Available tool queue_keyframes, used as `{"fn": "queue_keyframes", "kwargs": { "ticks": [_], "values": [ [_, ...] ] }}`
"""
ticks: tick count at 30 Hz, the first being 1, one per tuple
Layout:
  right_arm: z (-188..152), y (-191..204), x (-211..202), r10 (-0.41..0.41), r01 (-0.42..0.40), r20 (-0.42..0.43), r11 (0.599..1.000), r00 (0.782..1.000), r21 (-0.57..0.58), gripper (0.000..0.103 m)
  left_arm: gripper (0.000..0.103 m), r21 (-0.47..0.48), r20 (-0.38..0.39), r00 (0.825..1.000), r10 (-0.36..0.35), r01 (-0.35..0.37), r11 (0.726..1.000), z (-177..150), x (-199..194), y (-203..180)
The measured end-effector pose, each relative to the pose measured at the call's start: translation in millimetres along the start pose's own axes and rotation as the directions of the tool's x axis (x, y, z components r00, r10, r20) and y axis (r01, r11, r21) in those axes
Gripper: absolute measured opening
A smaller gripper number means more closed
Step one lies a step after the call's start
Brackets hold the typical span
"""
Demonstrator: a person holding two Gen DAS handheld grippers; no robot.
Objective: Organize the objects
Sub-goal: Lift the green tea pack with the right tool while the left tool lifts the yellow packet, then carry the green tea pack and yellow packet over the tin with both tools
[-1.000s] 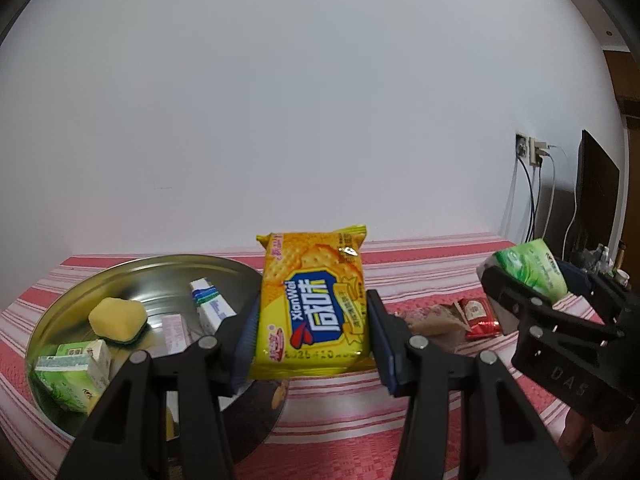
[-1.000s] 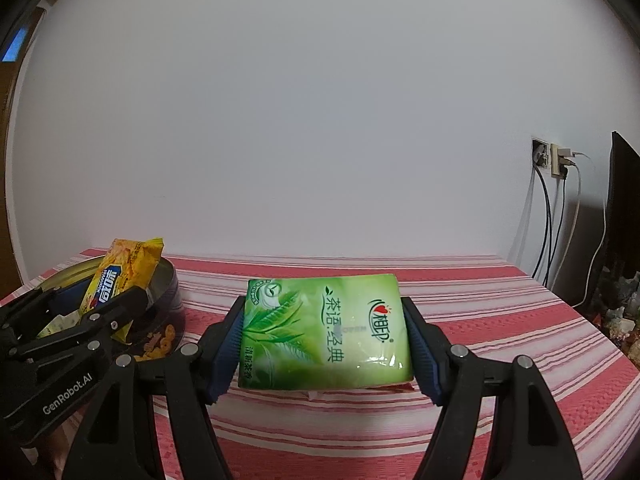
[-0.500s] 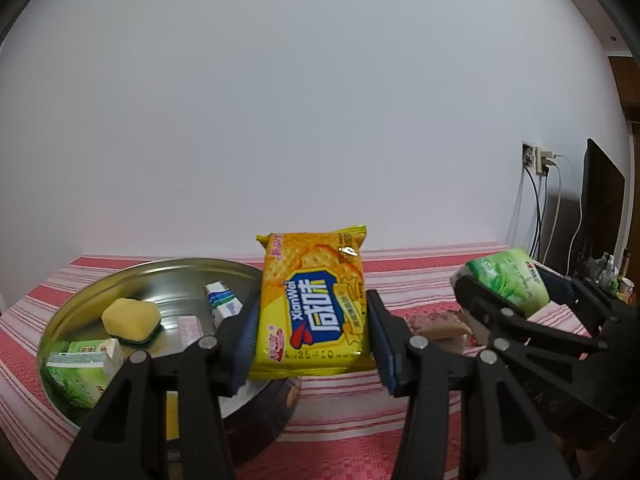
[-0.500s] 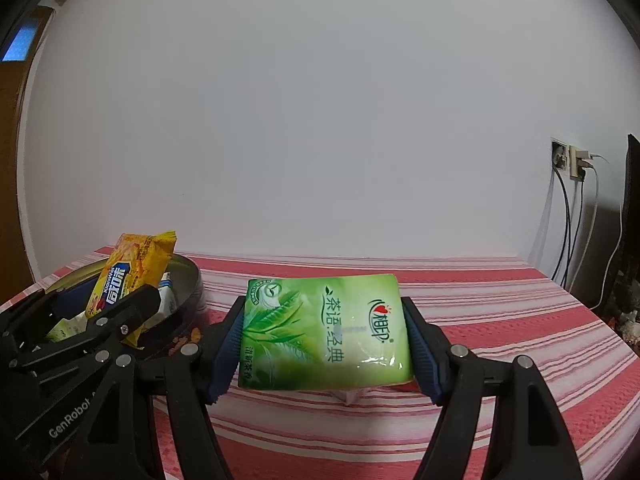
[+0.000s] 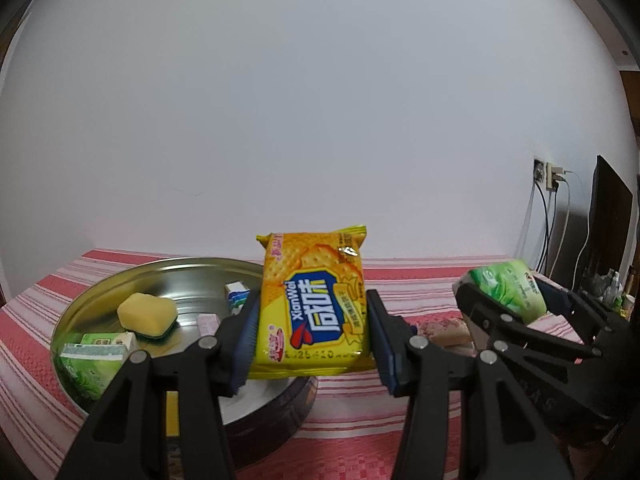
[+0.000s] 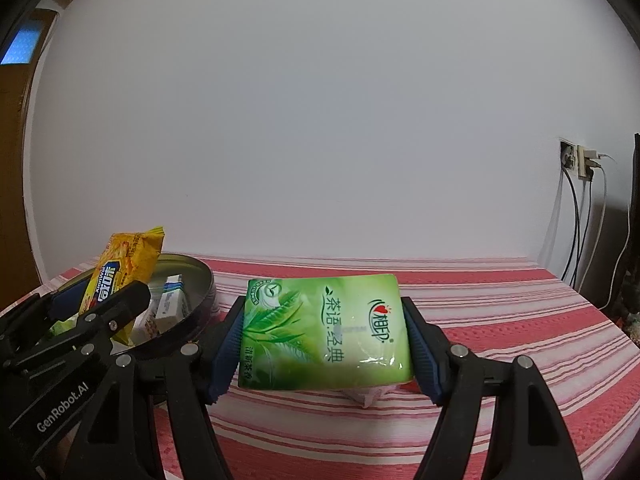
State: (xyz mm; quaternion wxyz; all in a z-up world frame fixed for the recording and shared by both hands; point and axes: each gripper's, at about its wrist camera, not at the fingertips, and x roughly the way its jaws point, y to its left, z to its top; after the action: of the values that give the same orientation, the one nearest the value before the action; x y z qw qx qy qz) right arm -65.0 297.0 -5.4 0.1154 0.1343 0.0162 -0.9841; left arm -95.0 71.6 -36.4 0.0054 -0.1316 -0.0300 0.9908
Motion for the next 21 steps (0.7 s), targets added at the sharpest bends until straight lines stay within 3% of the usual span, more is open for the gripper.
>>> {"fn": "queue_keyframes", "kwargs": {
  "ticks": [10,21],
  "values": [
    [2,12,13,0.063,-0.063,-0.023,0.998,0.998,-0.008,0.074,0.050,-0.004,-0.011,1.000,0.007,-0.007,1.000,-2,-8,17],
    [27,43,23,0.168,-0.169,-0.035,0.985,0.985,-0.046,0.074,0.050,-0.046,-0.034,0.994,0.105,-0.106,0.993,16,-9,72]
  ]
}}
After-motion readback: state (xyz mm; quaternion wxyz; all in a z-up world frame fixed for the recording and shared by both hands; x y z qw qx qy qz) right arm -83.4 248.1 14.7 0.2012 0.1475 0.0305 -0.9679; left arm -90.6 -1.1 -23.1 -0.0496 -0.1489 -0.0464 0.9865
